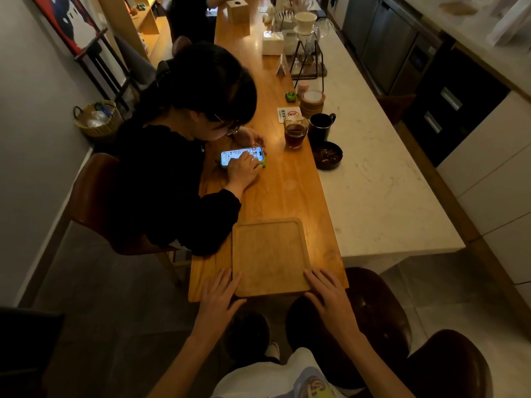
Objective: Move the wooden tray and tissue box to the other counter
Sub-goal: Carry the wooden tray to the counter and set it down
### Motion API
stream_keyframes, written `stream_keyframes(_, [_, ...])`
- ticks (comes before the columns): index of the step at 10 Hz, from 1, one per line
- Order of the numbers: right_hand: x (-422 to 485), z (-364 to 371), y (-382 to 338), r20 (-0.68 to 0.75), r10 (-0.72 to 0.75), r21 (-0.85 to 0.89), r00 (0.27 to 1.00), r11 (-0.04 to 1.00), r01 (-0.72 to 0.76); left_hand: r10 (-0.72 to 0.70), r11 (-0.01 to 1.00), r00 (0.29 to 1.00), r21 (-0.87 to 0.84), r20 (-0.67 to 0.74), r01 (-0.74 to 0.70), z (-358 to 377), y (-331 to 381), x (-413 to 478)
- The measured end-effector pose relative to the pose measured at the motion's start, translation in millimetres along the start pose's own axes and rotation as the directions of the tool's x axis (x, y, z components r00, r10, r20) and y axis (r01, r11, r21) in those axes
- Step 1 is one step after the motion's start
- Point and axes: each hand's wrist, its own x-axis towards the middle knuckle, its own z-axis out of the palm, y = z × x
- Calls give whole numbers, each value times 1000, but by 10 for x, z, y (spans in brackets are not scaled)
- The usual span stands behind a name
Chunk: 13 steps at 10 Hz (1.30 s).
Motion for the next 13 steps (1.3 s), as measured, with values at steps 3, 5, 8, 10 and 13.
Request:
stream_keyframes(3, [-95,21,-85,-25,25,21,999,999,-25,-13,1000,1000,10,14,13,13,4,-24])
stream_keyframes(5, [-88,-7,-115,-21,19,31,1000,999,-19,2,1000,1000,21,29,-2,35,-21,-38])
stream_keyframes(8, [87,-243,-430,210,524,712,826,497,-496,-429,477,900,-826,77,298,-708,628,-82])
stream_keyframes(10, [94,-171,-377,190,536,690,823,523,-500,-222,975,961,-2,-163,224,-907,111,3191])
stream_keyframes(13, [90,-181,-388,212,520,696,828,514,-501,351,933,906,8,-237,-359,-570,-272,3695])
